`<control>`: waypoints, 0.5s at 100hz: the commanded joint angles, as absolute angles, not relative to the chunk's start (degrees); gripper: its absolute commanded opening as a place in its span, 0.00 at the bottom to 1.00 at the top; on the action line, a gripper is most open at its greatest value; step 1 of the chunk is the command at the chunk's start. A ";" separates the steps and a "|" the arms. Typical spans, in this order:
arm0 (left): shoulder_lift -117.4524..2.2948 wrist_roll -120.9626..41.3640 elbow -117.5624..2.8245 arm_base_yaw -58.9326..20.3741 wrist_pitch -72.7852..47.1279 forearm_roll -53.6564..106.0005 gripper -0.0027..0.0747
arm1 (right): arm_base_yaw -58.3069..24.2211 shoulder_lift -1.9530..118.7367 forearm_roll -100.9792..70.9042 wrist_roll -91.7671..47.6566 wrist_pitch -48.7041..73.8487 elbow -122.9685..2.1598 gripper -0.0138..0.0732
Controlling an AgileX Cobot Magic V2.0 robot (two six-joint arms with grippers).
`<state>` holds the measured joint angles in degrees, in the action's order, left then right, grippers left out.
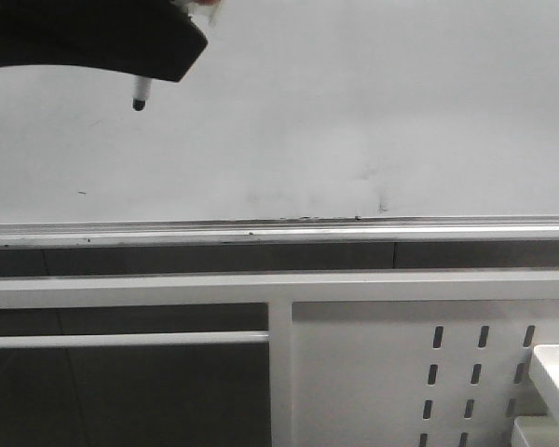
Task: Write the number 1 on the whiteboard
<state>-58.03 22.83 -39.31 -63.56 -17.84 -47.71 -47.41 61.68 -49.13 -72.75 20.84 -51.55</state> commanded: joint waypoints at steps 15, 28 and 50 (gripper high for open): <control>-56.83 23.02 -41.37 -63.92 -15.75 -48.65 0.01 | -47.36 62.07 -53.16 -73.31 17.14 -53.73 0.48; -56.83 23.02 -41.37 -63.92 -16.01 -48.65 0.01 | -47.36 62.07 -54.12 -73.31 17.46 -53.73 0.25; -56.72 23.26 -41.37 -63.92 -17.84 -47.88 0.02 | -47.36 62.09 -53.84 -73.31 22.26 -53.73 0.07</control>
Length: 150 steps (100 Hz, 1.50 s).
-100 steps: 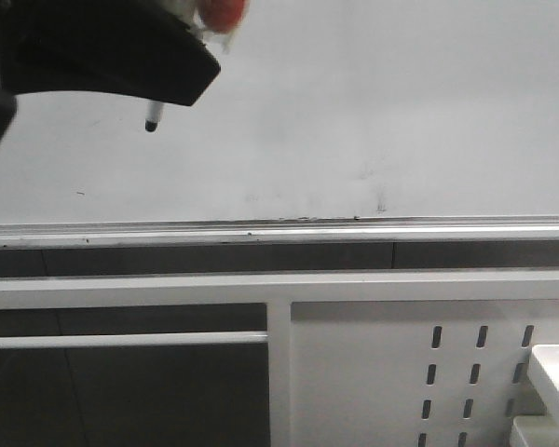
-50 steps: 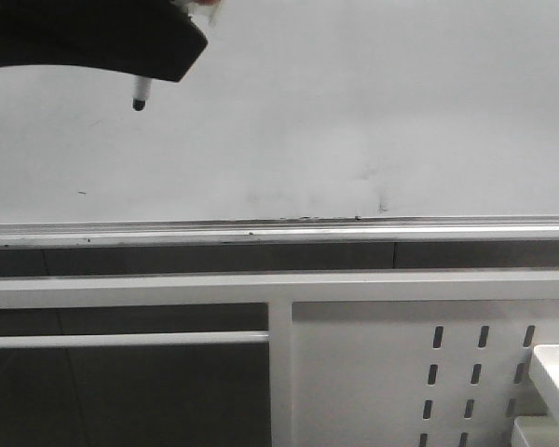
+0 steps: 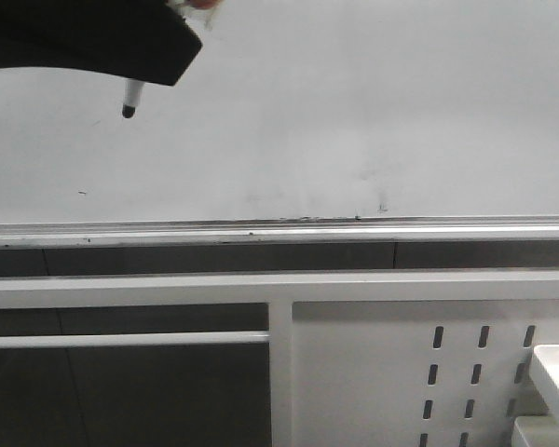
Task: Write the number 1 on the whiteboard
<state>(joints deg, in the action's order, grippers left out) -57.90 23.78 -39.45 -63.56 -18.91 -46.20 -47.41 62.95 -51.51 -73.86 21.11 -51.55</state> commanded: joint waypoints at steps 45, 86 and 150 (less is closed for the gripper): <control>-39.11 23.37 -41.02 -63.92 -24.03 -31.61 0.61 | -47.36 50.94 -48.57 -73.31 0.64 -43.68 0.08; -6.11 36.92 -36.50 -61.38 -34.92 -40.57 0.01 | -47.36 44.92 -31.89 -73.31 -15.60 -28.18 0.08; 1.37 39.90 -29.83 -60.55 -34.94 -38.62 0.01 | -47.36 59.15 -21.15 -73.31 -34.36 -31.64 0.08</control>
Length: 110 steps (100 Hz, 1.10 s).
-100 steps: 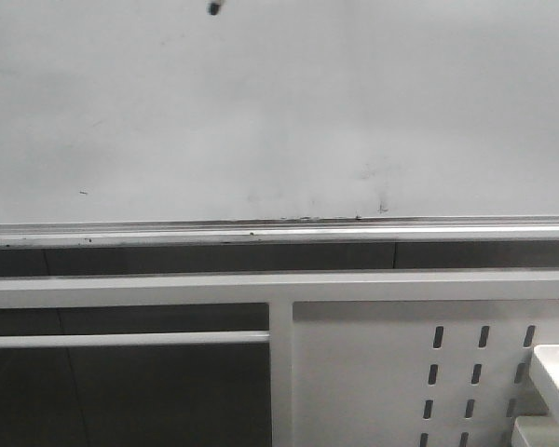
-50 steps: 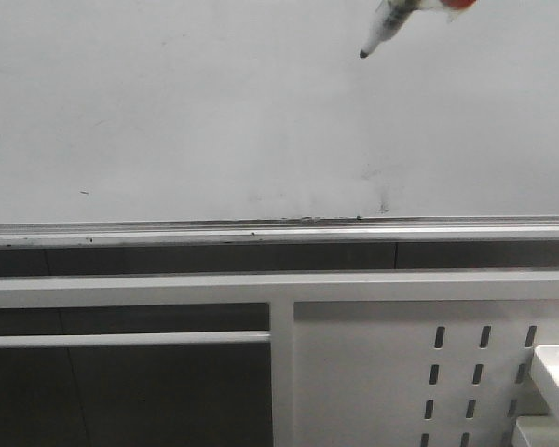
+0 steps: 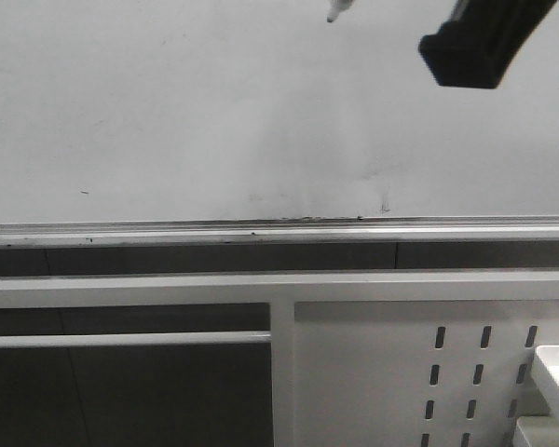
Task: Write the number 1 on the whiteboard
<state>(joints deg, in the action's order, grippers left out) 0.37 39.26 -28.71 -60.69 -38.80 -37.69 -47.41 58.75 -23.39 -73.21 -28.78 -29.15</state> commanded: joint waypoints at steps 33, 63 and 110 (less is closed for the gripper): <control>1.37 39.90 -29.83 -60.55 -34.94 -38.62 0.01 | -47.26 63.28 -20.44 -73.31 -37.98 -31.64 0.08; 1.37 39.90 -29.83 -60.55 -35.02 -38.56 0.01 | -45.66 65.73 -19.79 -72.59 -39.88 -31.64 0.08; 1.37 39.90 -29.83 -60.55 -35.07 -38.56 0.01 | -42.66 68.01 -18.83 -69.80 -42.10 -31.64 0.08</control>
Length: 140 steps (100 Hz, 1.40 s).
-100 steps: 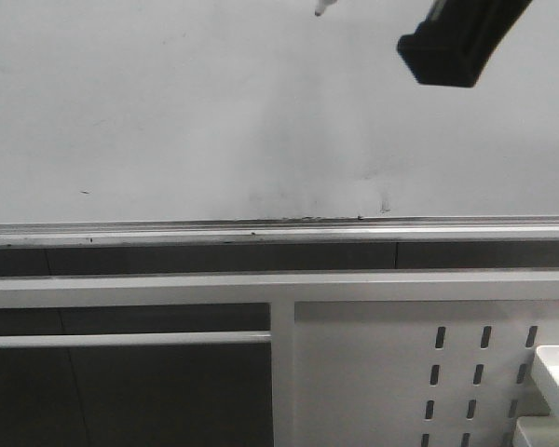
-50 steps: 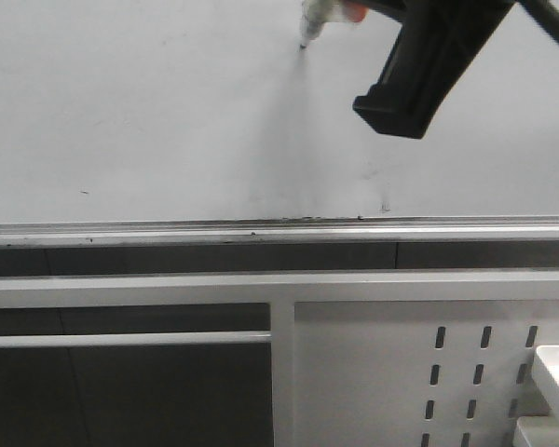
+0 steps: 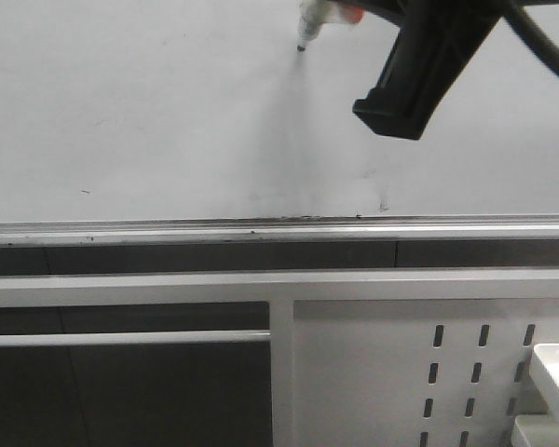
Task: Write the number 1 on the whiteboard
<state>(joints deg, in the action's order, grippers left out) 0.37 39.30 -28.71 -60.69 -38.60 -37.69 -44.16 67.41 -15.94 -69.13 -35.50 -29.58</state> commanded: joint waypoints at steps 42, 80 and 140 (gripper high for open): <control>1.37 39.90 -29.83 -60.55 -35.07 -38.20 0.01 | -42.66 74.99 -23.50 -63.70 -41.61 -31.64 0.08; 1.37 39.90 -29.83 -60.55 -35.07 -37.86 0.01 | -42.66 79.14 -23.54 -58.63 -41.73 -31.53 0.07; -16.06 18.81 -31.17 -61.14 -25.92 -16.48 0.39 | -62.99 55.76 -38.12 -55.74 -4.81 -44.65 0.07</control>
